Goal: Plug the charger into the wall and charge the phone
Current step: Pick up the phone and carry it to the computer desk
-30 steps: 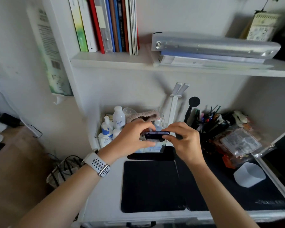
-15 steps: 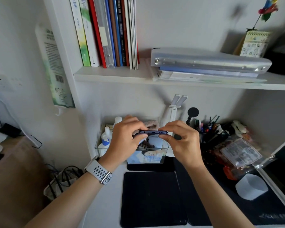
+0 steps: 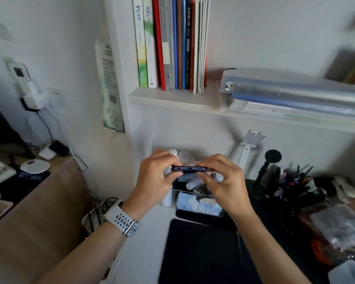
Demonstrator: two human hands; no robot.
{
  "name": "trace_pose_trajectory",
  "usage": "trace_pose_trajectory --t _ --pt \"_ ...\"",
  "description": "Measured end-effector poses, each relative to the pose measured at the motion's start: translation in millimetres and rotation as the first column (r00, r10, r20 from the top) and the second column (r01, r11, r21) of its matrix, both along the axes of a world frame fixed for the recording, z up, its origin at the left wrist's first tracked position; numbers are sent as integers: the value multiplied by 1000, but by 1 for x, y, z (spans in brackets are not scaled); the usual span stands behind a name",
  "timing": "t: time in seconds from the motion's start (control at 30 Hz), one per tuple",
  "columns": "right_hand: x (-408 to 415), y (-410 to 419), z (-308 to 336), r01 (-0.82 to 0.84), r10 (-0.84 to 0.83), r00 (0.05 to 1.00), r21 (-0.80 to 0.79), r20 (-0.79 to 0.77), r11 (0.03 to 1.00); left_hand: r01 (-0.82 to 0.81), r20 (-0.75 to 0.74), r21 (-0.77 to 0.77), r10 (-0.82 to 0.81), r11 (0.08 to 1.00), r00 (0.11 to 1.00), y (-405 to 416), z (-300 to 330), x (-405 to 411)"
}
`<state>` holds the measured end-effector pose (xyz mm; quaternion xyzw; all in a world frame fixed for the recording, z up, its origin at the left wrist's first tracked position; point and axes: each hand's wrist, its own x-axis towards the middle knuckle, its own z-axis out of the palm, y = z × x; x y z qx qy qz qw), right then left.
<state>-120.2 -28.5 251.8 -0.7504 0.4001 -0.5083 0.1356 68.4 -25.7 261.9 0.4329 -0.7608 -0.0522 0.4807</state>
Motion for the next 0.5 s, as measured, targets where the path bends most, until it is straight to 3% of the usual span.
trace_pose_trajectory --t 0.23,0.5 --pt "57 -25 4 -238 234 971 -103 -49 966 -247 43 -10 247 969 968 31 12 50" --pt "176 -12 12 -517 520 854 -111 7 849 -546 84 -67 550 835 831 92 24 140"
